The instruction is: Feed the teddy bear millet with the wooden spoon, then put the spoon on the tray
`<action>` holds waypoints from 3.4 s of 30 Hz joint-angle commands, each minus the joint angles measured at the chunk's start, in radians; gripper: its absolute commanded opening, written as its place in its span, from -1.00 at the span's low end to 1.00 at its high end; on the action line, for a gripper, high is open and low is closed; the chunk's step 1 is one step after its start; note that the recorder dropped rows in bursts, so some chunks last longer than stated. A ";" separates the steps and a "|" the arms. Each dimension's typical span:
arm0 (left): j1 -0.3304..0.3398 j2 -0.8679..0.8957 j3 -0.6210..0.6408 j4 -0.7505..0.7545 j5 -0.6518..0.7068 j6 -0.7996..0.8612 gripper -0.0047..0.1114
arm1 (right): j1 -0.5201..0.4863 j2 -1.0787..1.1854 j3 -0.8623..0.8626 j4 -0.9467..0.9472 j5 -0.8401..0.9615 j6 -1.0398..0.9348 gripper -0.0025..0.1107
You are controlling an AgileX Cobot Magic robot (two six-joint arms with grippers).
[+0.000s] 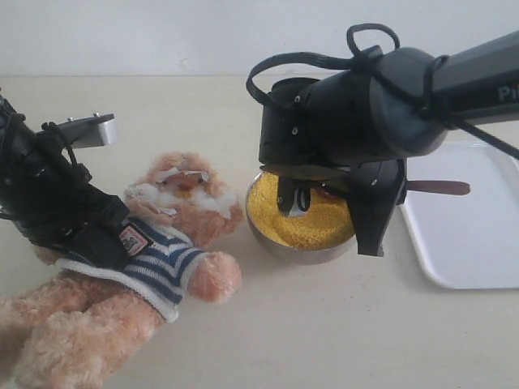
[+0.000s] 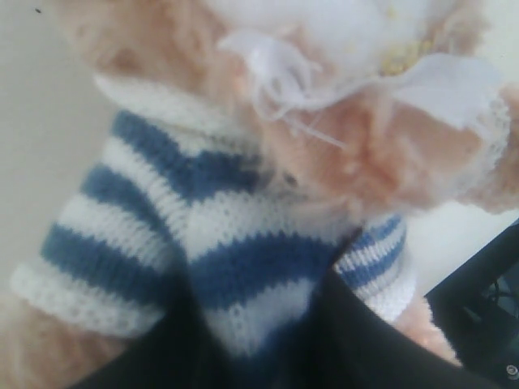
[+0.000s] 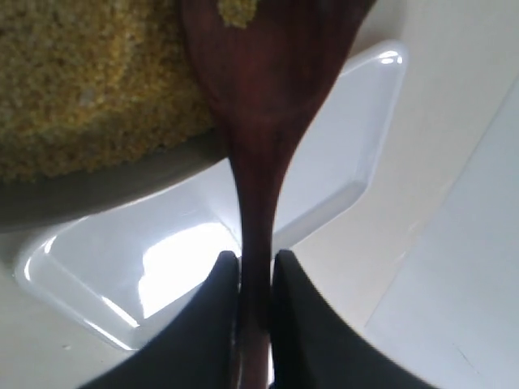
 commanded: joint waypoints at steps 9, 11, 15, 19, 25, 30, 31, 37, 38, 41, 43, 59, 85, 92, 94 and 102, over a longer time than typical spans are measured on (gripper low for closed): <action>-0.002 -0.002 -0.004 -0.006 0.001 -0.009 -0.85 | 0.101 -0.004 0.001 0.017 0.005 -0.009 -0.96; -0.002 -0.002 -0.004 -0.006 0.001 -0.013 -0.85 | 0.101 -0.004 0.001 -0.026 0.005 -0.006 -0.96; -0.002 -0.002 -0.004 -0.006 0.001 -0.016 -0.85 | 0.099 -0.004 0.001 -0.071 0.005 -0.005 -0.96; -0.002 -0.002 -0.004 -0.006 0.001 -0.021 -0.85 | 0.099 0.001 0.001 -0.109 0.005 -0.010 -0.96; -0.002 -0.002 -0.004 -0.006 0.013 -0.025 -0.85 | 0.099 0.036 0.001 -0.090 0.005 -0.021 -0.96; -0.002 -0.002 -0.004 0.000 0.013 -0.025 -0.85 | 0.102 0.036 0.001 -0.037 0.005 -0.019 -0.96; -0.002 -0.002 -0.004 0.002 0.013 -0.025 -0.85 | 0.102 0.036 0.001 -0.030 0.005 -0.021 -0.96; -0.002 -0.002 -0.004 0.002 0.013 -0.025 -0.85 | 0.102 0.036 0.001 0.010 0.005 -0.021 -0.96; -0.002 -0.002 -0.004 0.002 0.013 -0.025 -0.85 | 0.102 0.036 0.001 0.024 0.005 -0.026 -0.96; -0.002 -0.002 -0.004 0.002 0.013 -0.025 -0.85 | 0.102 0.036 0.001 0.044 0.005 -0.028 -0.96; -0.002 -0.002 -0.004 0.002 0.013 -0.025 -0.85 | 0.102 0.036 0.001 0.044 0.005 -0.028 -0.96; -0.002 -0.002 -0.004 0.002 0.013 -0.025 -0.85 | 0.102 0.010 -0.004 0.091 0.005 -0.037 -0.96; -0.002 -0.002 -0.004 0.000 0.014 -0.025 -0.85 | 0.042 -0.005 -0.044 0.200 0.005 -0.055 -0.96; -0.002 -0.002 -0.004 0.000 0.014 -0.025 -0.85 | 0.039 -0.005 -0.054 0.198 0.005 -0.063 -0.96; -0.002 -0.002 -0.004 0.000 0.014 -0.025 -0.85 | 0.039 -0.005 -0.074 0.200 0.005 -0.063 -0.96; -0.002 -0.002 -0.004 0.000 0.014 -0.025 -0.85 | 0.039 -0.007 -0.181 0.285 0.005 -0.123 -0.96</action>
